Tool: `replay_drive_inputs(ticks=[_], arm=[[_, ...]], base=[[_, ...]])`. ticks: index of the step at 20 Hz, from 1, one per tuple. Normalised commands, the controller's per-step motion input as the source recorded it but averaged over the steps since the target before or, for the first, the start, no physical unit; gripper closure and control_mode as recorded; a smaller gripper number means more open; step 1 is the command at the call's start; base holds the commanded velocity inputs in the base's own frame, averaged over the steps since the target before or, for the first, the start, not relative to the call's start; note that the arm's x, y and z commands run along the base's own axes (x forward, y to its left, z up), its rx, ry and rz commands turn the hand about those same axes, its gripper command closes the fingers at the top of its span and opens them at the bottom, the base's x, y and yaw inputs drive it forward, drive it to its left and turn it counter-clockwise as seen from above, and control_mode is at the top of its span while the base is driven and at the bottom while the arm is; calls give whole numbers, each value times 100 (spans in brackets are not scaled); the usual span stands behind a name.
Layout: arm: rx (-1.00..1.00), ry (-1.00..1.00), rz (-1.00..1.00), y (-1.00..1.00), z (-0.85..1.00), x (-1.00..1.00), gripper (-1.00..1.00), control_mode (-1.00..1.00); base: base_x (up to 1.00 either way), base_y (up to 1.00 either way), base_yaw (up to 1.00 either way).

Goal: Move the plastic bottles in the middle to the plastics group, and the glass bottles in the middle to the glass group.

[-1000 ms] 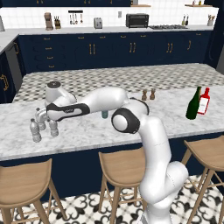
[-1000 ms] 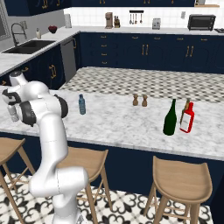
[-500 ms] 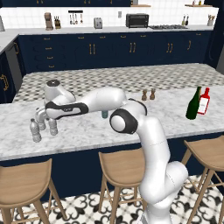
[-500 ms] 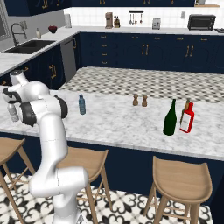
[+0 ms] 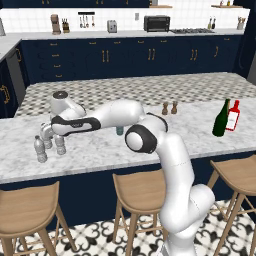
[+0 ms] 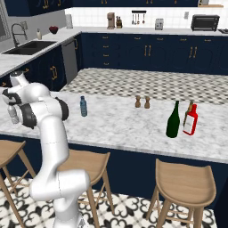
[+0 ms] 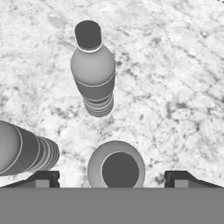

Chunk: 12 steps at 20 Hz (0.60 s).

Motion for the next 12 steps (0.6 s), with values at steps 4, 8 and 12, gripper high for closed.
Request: replay_drive_inputs(ticks=[4, 8, 12], arm=[[0, 0, 0, 0, 2, 0, -100, -100], [0, 0, 0, 0, 16, 0, -100, -100], [0, 0, 0, -10, 34, -10, -100, -100]], base=[[0, 0, 0], [0, 0, 0], [0, 0, 0]])
